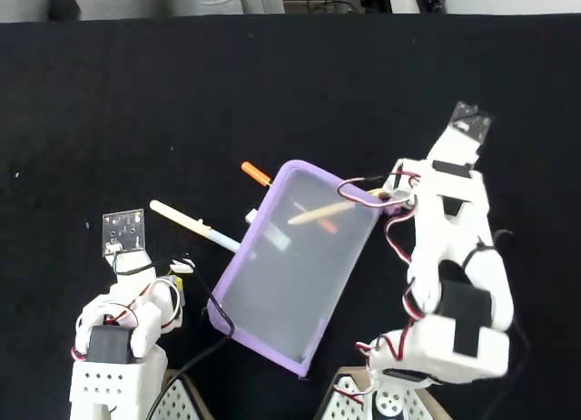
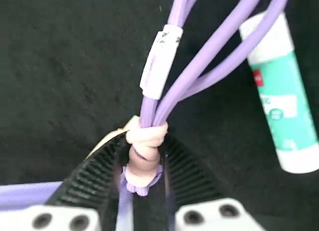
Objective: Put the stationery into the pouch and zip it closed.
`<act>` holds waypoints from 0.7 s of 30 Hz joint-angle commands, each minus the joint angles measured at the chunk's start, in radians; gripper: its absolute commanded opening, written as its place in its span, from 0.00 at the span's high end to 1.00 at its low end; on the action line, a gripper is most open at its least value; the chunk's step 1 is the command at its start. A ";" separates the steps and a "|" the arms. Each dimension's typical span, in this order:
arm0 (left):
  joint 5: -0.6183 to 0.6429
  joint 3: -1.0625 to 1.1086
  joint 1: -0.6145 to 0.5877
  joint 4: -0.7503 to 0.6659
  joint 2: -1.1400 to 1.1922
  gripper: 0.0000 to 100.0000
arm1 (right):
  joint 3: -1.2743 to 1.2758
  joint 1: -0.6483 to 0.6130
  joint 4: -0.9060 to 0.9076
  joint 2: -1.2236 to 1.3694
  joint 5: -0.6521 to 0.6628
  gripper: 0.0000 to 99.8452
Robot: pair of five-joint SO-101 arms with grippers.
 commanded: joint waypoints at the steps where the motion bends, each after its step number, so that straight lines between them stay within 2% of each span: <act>1: -0.009 0.022 0.010 0.003 -0.008 0.90 | -0.087 -0.012 0.051 -0.166 -0.003 0.99; 15: -0.009 0.022 0.010 0.003 -0.008 0.90 | -0.105 -0.017 0.092 -0.634 -0.003 0.99; 21: -0.006 0.022 0.013 0.003 -0.008 0.90 | -0.107 -0.126 0.089 -0.736 0.008 0.99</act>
